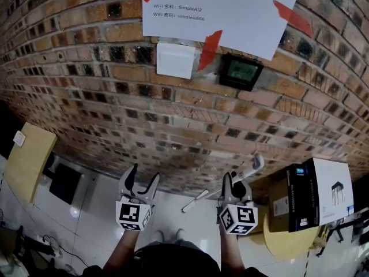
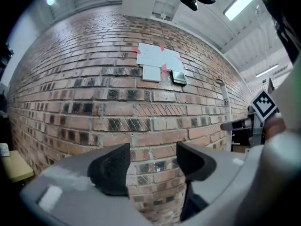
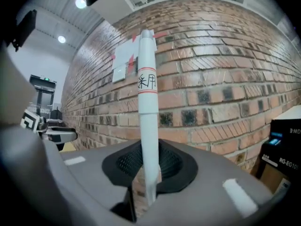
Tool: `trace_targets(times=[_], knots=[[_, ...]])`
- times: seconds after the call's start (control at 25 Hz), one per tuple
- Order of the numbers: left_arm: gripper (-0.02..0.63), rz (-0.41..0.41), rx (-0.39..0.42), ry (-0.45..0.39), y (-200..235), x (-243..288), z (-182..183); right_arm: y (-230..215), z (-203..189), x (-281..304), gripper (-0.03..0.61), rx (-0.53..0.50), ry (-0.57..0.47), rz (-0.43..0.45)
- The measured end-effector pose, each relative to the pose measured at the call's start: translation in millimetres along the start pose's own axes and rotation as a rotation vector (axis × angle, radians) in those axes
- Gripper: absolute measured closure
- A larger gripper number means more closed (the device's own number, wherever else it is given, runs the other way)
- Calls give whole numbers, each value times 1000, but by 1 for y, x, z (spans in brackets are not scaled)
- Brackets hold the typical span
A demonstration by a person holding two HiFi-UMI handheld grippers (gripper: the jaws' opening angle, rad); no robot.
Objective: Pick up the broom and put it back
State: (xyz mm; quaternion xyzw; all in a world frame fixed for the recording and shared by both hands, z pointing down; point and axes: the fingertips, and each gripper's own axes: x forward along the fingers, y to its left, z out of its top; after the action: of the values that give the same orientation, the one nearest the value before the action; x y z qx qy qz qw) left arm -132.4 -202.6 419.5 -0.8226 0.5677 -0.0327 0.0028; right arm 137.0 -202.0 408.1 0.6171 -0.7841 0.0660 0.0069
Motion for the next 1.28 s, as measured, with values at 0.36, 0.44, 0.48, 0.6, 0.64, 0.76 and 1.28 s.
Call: trace_targets(times=[0.36, 0.44, 0.48, 0.6, 0.64, 0.76, 1.28], knots=[[305, 51, 21, -38, 6, -9, 41, 8, 64, -15, 508, -31, -128, 3], [305, 54, 27, -47, 5, -10, 47, 9, 66, -16, 508, -32, -133, -1], [305, 54, 30, -51, 5, -11, 49, 9, 65, -16, 508, -29, -135, -4], [305, 49, 37, -53, 5, -11, 51, 8, 59, -14, 508, -18, -128, -12], [305, 45, 40, -50, 4, -11, 51, 8, 56, -14, 508, -16, -125, -16], [305, 33, 41, -42, 3, -9, 47, 7, 50, -14, 508, -14, -115, -24], [305, -143, 26, -5, -47, 22, 23, -28, -2, -19, 508, 3, -18, -95]])
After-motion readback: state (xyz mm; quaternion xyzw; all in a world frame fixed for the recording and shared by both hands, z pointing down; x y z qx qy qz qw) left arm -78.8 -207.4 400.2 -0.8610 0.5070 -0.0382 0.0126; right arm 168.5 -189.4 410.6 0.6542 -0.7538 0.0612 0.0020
